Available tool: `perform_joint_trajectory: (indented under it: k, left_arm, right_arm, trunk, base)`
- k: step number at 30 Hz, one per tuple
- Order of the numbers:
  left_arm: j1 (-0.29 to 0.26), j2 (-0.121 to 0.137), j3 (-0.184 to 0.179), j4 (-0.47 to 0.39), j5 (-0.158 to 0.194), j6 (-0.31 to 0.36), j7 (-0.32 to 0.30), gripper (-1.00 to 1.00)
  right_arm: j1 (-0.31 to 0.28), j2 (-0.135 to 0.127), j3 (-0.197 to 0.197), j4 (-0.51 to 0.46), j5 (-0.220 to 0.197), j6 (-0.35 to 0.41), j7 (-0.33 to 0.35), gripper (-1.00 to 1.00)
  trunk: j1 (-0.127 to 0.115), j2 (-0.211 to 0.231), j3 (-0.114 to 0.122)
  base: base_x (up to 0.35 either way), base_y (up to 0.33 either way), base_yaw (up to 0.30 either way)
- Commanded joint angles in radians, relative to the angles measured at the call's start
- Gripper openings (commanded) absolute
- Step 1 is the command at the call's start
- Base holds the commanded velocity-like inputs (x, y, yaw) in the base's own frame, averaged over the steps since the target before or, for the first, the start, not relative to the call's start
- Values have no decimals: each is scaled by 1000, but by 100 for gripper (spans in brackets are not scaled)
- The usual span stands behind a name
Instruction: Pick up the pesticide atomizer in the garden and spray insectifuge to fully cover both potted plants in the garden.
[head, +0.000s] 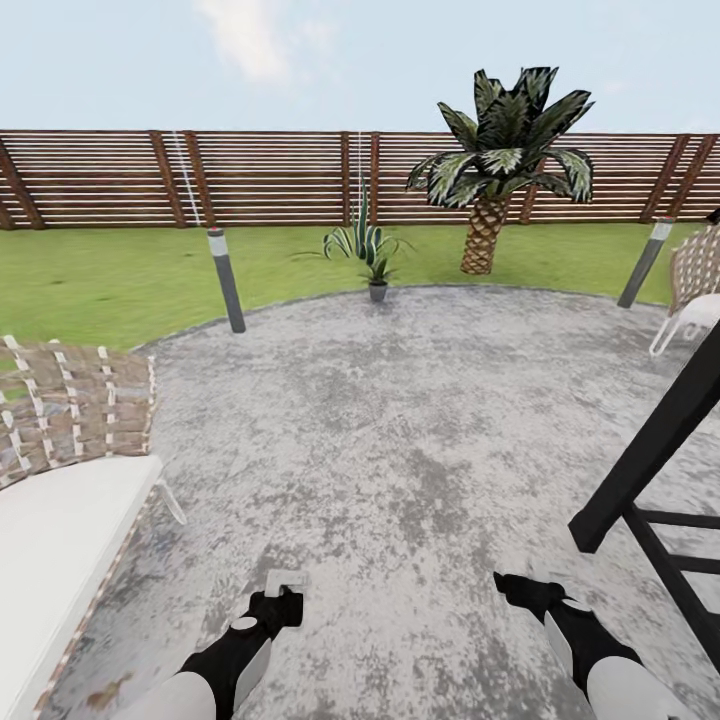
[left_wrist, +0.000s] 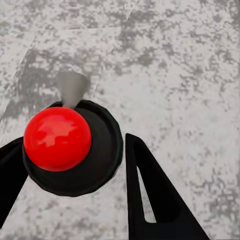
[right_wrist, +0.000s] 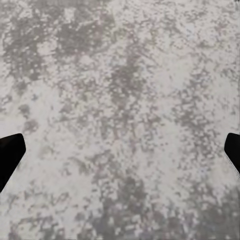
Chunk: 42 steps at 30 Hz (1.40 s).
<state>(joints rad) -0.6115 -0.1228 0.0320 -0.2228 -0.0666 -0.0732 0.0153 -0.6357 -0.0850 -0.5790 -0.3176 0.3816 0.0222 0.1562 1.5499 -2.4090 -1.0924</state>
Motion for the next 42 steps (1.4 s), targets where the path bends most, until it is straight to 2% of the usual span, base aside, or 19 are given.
perform_joint_trajectory:
  k: [1, 42]
  left_arm:
    - [-1, 0, 3, 1, -7, -4, 2, -100]
    - [-1, 0, 3, 1, -7, -4, 2, -100]
  right_arm:
    - [-1, 1, -8, -1, 8, 2, 7, 100]
    - [-1, 0, -8, -1, 8, 2, 7, 100]
  trunk:
    - [0, 0, -1]
    - [0, 0, -1]
  base:
    - [339, 0, 0]
    - [339, 0, 0]
